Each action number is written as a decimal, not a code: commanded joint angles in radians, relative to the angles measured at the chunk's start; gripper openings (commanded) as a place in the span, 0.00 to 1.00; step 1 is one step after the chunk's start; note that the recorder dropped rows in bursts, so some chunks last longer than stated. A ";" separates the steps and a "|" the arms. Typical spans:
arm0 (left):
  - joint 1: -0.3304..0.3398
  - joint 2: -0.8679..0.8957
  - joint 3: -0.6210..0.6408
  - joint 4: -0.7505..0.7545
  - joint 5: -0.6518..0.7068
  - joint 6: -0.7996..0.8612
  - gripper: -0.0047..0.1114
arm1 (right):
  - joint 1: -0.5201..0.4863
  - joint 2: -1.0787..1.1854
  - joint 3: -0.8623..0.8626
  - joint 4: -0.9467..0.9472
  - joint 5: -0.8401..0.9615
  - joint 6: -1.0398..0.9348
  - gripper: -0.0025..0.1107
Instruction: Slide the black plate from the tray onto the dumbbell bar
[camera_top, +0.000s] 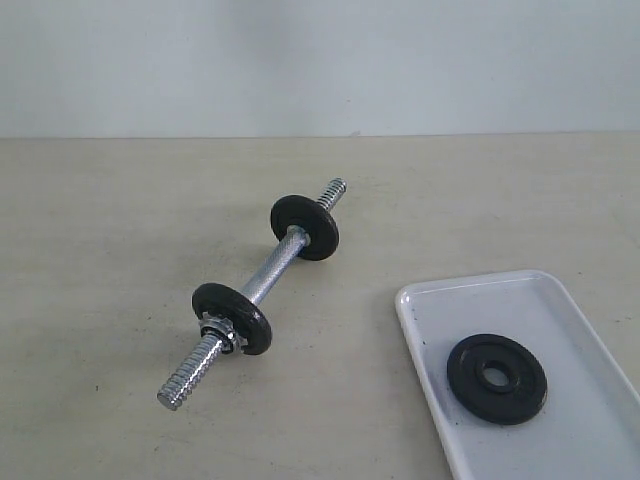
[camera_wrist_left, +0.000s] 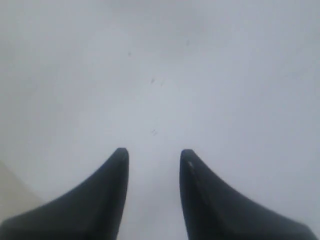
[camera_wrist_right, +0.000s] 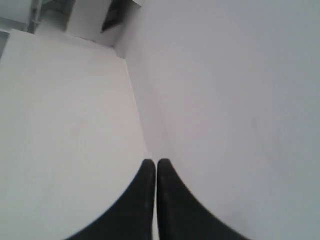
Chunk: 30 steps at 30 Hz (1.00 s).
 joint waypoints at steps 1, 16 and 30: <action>0.004 -0.002 -0.001 -0.036 -0.172 -0.172 0.32 | -0.003 0.000 -0.001 -0.111 0.164 -0.011 0.02; 0.004 -0.002 -0.001 0.089 -0.100 -0.151 0.32 | -0.003 0.000 -0.007 -0.508 0.216 -0.001 0.02; 0.004 -0.002 -0.001 0.107 0.031 -0.151 0.32 | -0.003 0.000 -0.007 -0.511 0.264 -0.002 0.02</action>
